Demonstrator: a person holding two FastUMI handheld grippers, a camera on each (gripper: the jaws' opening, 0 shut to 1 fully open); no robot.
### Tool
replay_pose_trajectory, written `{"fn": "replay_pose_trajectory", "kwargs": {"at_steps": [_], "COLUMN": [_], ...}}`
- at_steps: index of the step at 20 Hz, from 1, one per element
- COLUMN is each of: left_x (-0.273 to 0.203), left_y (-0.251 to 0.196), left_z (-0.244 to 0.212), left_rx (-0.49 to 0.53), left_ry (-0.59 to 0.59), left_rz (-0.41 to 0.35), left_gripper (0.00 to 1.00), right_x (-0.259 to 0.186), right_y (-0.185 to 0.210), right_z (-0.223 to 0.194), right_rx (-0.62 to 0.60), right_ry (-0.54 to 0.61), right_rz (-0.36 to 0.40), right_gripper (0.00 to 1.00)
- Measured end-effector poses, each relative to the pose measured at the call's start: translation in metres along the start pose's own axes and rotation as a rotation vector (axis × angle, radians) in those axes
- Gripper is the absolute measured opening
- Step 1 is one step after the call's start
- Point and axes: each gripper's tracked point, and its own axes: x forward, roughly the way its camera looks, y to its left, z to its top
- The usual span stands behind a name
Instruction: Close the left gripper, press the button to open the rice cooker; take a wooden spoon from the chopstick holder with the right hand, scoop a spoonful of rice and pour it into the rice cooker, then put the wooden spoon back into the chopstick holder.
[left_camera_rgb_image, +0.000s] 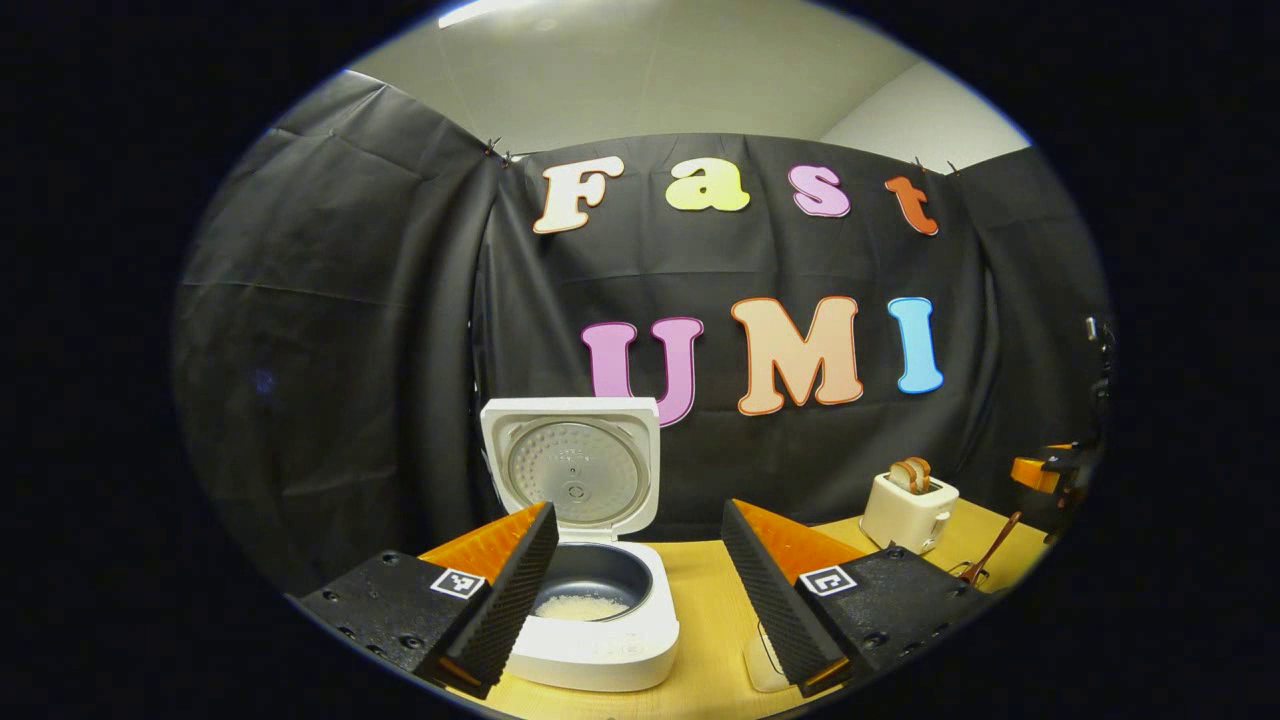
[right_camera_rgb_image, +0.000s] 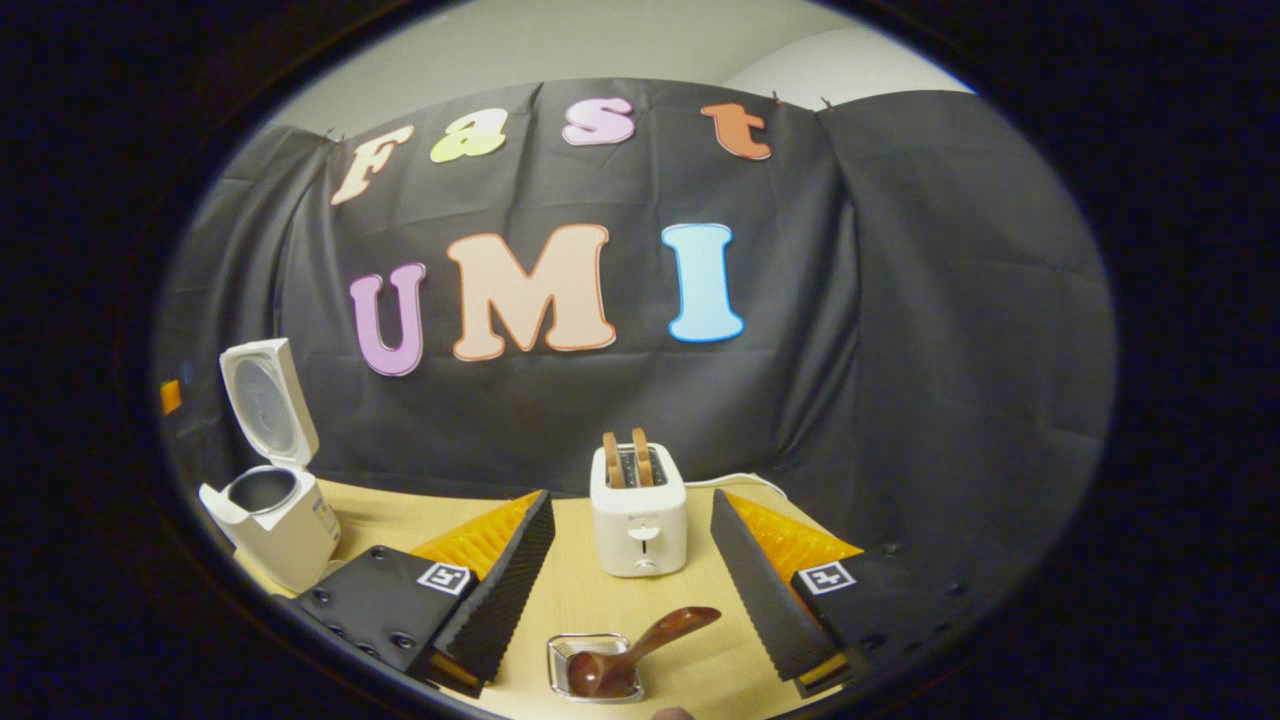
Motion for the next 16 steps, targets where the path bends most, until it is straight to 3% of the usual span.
{"fn": "replay_pose_trajectory", "kwargs": {"at_steps": [9, 16], "left_x": [-0.008, -0.010], "left_y": [-0.004, -0.001], "left_z": [0.007, 0.000], "left_rx": [0.032, 0.028], "left_ry": [-0.003, 0.021], "left_rz": [0.017, 0.031], "left_gripper": [0.98, 0.99], "right_x": [0.029, 0.029], "right_y": [-0.018, -0.008], "right_z": [-0.084, -0.148], "right_rx": [0.024, 0.093], "right_ry": [0.170, 0.326], "right_rz": [-0.014, 0.022], "right_gripper": [1.00, 1.00]}}
